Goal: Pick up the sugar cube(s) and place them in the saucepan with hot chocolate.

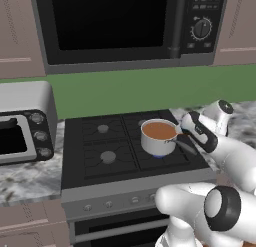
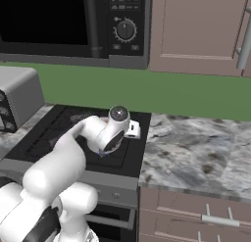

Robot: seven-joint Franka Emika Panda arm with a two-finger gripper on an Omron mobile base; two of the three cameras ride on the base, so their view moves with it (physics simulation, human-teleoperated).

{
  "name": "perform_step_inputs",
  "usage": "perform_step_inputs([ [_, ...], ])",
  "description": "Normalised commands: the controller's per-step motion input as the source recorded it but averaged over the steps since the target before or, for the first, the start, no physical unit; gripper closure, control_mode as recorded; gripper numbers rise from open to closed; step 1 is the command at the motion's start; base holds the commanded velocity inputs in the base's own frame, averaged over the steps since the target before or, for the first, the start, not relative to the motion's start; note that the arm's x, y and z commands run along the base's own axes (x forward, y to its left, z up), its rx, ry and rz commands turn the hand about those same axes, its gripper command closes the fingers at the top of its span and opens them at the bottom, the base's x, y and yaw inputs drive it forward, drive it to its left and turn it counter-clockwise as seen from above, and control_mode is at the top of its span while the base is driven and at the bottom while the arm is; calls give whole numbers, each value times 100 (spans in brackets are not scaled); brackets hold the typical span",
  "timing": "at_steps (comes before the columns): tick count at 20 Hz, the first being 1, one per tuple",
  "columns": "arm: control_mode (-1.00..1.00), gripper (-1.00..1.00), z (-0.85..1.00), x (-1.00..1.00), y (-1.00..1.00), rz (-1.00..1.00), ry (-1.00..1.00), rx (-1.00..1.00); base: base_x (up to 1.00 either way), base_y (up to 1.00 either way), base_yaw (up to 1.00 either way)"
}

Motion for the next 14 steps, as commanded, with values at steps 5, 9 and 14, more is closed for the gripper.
perform_step_inputs([
  [5,-100,-100,0,-3,-69,-1,0,1,0,0,0],
  [9,-100,-100,3,-12,-58,-2,-5,0,0,0,0],
  [14,-100,-100,2,-4,-20,-1,-1,-11,0,0,0],
])
